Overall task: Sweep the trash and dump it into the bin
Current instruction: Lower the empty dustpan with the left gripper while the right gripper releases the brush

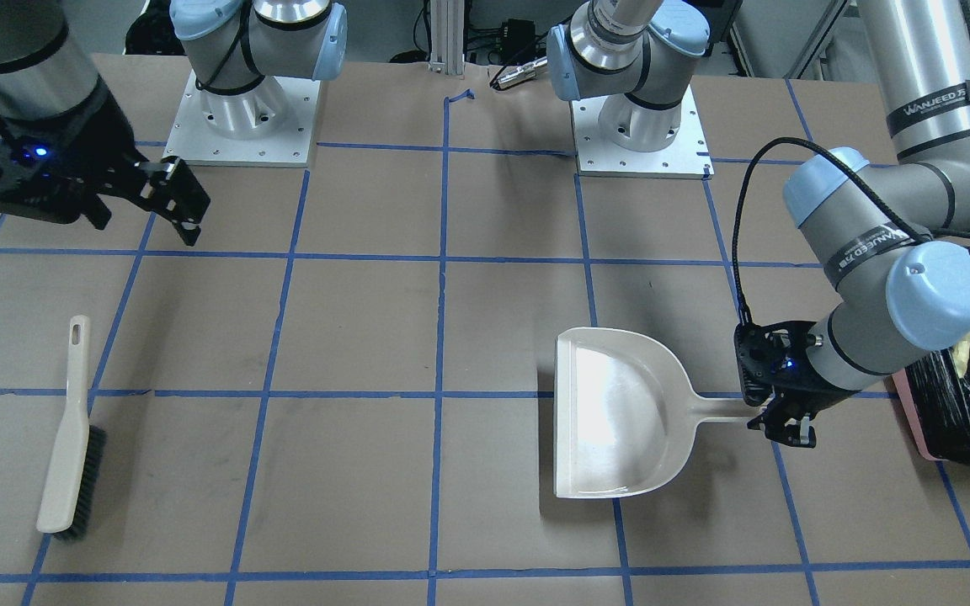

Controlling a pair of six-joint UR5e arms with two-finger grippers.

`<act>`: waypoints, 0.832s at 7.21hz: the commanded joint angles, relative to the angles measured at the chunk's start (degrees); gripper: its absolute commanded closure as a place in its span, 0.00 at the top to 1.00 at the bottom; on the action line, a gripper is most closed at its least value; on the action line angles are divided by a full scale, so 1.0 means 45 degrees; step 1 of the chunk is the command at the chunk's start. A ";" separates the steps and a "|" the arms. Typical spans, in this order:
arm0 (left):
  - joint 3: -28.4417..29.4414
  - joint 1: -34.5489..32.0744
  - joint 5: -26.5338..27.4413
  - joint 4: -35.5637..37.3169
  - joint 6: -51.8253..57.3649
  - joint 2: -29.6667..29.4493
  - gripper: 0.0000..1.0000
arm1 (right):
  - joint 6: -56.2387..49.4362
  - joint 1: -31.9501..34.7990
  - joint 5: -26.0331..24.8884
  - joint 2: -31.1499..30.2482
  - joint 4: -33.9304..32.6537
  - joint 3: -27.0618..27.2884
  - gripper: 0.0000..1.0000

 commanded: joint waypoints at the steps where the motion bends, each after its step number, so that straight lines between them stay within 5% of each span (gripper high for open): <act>1: 0.0061 -0.0062 0.0532 0.0933 -0.0225 -0.0250 0.00 | 0.0412 0.0992 -0.0043 0.0108 0.0020 0.0055 1.00; 6: 0.0666 -0.0062 0.0199 0.1525 -0.0716 -0.1267 0.00 | 0.0469 0.0994 -0.0081 0.0128 0.0040 0.0192 1.00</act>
